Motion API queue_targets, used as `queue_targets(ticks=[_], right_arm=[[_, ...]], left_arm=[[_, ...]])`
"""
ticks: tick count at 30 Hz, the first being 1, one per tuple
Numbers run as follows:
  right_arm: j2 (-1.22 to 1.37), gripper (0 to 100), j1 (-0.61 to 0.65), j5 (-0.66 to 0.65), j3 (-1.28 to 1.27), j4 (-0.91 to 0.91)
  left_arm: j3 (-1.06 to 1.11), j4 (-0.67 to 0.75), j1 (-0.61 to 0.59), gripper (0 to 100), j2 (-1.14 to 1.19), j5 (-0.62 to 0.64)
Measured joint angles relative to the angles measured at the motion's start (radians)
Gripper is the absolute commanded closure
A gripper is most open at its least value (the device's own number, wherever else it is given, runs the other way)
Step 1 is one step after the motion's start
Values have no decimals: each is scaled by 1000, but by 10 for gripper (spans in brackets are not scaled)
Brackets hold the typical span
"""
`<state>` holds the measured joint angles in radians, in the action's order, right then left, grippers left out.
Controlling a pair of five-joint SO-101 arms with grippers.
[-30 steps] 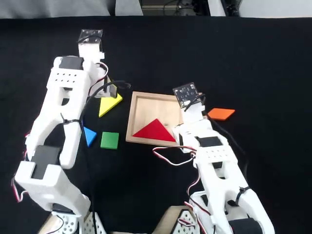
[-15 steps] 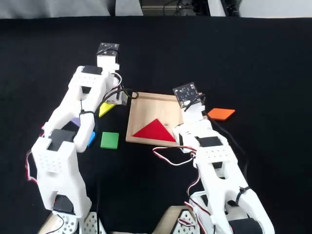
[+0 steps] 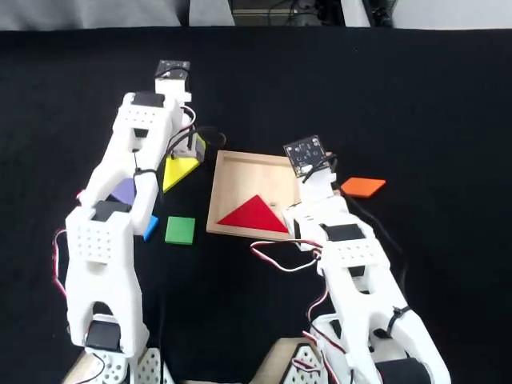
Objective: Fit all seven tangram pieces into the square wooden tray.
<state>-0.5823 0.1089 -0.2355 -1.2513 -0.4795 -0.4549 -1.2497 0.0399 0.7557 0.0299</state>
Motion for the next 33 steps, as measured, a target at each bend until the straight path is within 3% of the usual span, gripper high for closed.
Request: queue_targets(ticks=[7,16,21,27,33], right_arm=[[0,986,5,0,0,0],[0,986,46,-66,-17,0],[0,986,46,-66,-17,0],[0,986,46,-66,-17,0],[0,986,46,-66,-17,0]], left_arm=[[-143,-137,-14,689,84,-57],[-219,-221,-31,691,153,-55],[-269,-229,-49,742,187,-55],[-321,-276,-49,883,195,-55],[-482,-446,-54,951,206,-55]])
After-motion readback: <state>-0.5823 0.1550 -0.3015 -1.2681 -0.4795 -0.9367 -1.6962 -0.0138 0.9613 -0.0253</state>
